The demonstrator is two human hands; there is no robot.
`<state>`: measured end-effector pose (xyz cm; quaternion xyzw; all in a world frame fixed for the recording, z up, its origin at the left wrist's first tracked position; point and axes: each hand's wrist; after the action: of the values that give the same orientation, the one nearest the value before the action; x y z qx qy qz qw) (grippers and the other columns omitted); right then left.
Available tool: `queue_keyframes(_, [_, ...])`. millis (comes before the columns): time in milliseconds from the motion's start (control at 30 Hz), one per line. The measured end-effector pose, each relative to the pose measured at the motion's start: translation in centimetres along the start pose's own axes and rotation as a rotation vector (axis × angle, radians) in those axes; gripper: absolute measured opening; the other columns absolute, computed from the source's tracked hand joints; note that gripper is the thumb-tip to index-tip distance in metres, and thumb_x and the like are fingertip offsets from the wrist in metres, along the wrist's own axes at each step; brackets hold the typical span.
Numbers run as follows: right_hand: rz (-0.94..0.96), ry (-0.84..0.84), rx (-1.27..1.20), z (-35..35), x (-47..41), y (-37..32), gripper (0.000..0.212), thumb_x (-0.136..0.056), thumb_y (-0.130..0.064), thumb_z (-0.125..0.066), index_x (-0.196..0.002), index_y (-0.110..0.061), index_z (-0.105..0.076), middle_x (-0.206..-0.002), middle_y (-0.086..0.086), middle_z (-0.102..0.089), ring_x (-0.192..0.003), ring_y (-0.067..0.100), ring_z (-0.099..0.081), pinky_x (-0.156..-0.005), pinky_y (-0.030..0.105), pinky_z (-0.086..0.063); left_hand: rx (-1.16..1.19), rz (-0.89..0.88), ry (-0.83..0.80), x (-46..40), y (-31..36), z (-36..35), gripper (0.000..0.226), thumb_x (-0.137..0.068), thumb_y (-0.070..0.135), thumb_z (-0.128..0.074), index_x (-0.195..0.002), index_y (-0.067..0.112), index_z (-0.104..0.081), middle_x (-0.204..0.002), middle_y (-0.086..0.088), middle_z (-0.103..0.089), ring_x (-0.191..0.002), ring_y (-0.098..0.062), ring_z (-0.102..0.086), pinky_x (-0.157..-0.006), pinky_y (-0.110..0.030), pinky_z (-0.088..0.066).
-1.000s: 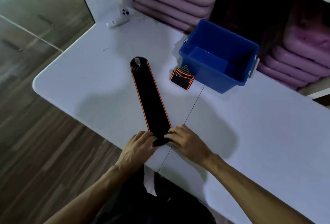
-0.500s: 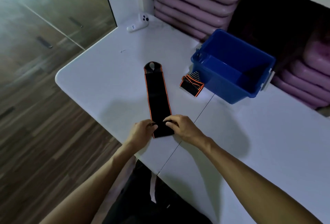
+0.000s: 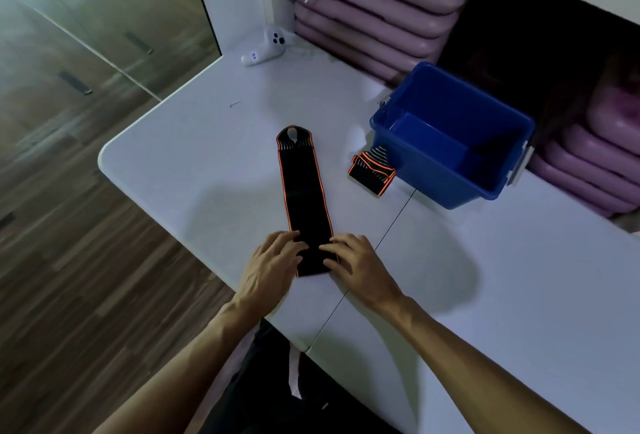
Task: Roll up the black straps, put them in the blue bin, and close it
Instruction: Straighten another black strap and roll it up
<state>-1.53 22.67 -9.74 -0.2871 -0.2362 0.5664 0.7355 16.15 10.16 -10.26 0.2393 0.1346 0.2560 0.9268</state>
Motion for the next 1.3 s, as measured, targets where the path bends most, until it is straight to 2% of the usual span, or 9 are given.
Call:
queue_keyframes(200, [0.172, -0.014, 0.349, -0.1, 0.4, 0.8, 0.053, -0.085, -0.029, -0.07, -0.135, -0.017, -0.055, -0.136, 0.006, -0.054, -0.115, 0.028, -0.049, -0.086, 0.042, -0.052, -0.129, -0.071, -0.079, 0.5, -0.2, 0.5, 0.044, -0.095, 0.041, -0.046, -0.125, 0.013, -0.06, -0.138, -0.011, -0.055, -0.131, -0.027, -0.049, -0.099, -0.041, -0.047])
queue_keyframes(300, [0.255, 0.015, 0.376, -0.1, -0.1, 1.1, 0.043, -0.091, -0.028, -0.064, -0.13, -0.013, -0.059, -0.126, 0.006, -0.061, -0.108, 0.027, -0.053, -0.075, 0.041, -0.053, -0.189, -0.104, -0.151, 0.3, 0.3, 0.7, 0.062, -0.084, 0.055, -0.055, -0.124, 0.008, -0.058, -0.125, -0.011, -0.058, -0.118, -0.029, -0.054, -0.09, -0.039, -0.05])
queue_keyframes(400, [0.3, -0.052, 0.382, 0.6, -0.6, 1.3, 0.043, -0.097, -0.036, -0.049, -0.13, -0.011, -0.059, -0.122, 0.005, -0.064, -0.105, 0.026, -0.055, -0.073, 0.038, -0.052, -0.168, -0.082, -0.124, -0.1, 0.5, 0.6, 0.05, -0.086, 0.043, -0.049, -0.116, 0.004, -0.062, -0.107, -0.01, -0.061, -0.096, -0.029, -0.062, -0.076, -0.038, -0.055])
queue_keyframes(567, [0.123, -0.094, 0.1, 1.5, -1.6, 0.2, 0.032, -0.099, -0.028, -0.051, -0.127, -0.013, -0.058, -0.11, 0.001, -0.066, -0.103, 0.017, -0.05, -0.084, 0.026, -0.046, 0.088, 0.098, -0.147, -0.7, 0.2, 1.4, 0.044, -0.09, 0.043, -0.051, -0.119, 0.012, -0.063, -0.096, -0.005, -0.065, -0.091, -0.026, -0.061, -0.077, -0.031, -0.047])
queue_keyframes(667, [-0.028, -0.094, -0.045, 1.6, -2.5, -0.6, 0.025, -0.099, -0.025, -0.054, -0.123, -0.017, -0.058, -0.093, -0.001, -0.057, -0.092, 0.009, -0.046, -0.073, 0.014, -0.038, 0.187, 0.22, -0.12, -1.4, 0.4, 1.7, 0.033, -0.09, 0.037, -0.06, -0.115, 0.016, -0.059, -0.092, -0.006, -0.069, -0.084, -0.026, -0.063, -0.072, -0.039, -0.05])
queue_keyframes(867, [-0.124, -0.036, -0.107, 1.0, -3.9, -1.2, 0.02, -0.098, -0.029, -0.056, -0.115, -0.019, -0.053, -0.091, 0.009, -0.064, -0.087, 0.023, -0.061, -0.072, 0.037, -0.055, 0.14, 0.377, -0.049, -1.9, 1.3, 0.9, 0.035, -0.091, 0.031, -0.061, -0.121, 0.013, -0.056, -0.088, -0.012, -0.069, -0.086, -0.03, -0.06, -0.072, -0.04, -0.048])
queue_keyframes(1033, [-0.138, 0.062, -0.133, 0.5, -4.6, -1.7, 0.009, -0.096, -0.024, -0.06, -0.101, -0.017, -0.056, -0.077, -0.002, -0.059, -0.073, 0.016, -0.06, -0.066, 0.036, -0.054, 0.048, 0.373, 0.034, -1.9, 1.3, 0.7, 0.038, -0.09, 0.035, -0.062, -0.122, 0.015, -0.056, -0.107, -0.008, -0.057, -0.097, -0.027, -0.054, -0.077, -0.035, -0.047])
queue_keyframes(1200, [-0.185, 0.105, -0.037, -0.2, -3.9, -0.6, 0.014, -0.096, -0.029, -0.058, -0.107, -0.022, -0.064, -0.101, 0.0, -0.053, -0.093, 0.017, -0.054, -0.078, 0.034, -0.055, -0.026, 0.233, 0.103, -2.3, 1.1, 1.0, 0.024, -0.088, 0.035, -0.063, -0.104, 0.017, -0.066, -0.109, -0.001, -0.06, -0.096, -0.023, -0.057, -0.069, -0.035, -0.052])
queue_keyframes(1300, [-0.036, 0.06, 0.167, 0.5, -3.6, 0.0, 0.036, -0.093, -0.041, -0.061, -0.12, -0.017, -0.065, -0.123, 0.005, -0.054, -0.106, 0.022, -0.048, -0.079, 0.032, -0.055, -0.068, 0.088, 0.023, -1.6, -0.7, 0.9, 0.043, -0.084, 0.046, -0.063, -0.114, 0.015, -0.065, -0.117, -0.001, -0.061, -0.099, -0.022, -0.057, -0.07, -0.032, -0.053])
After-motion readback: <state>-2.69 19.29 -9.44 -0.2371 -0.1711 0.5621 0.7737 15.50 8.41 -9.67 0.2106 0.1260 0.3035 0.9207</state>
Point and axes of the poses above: each hand's wrist, its own x-axis away from the middle knuckle, its own z-axis out of the back of the hand, y = z × x
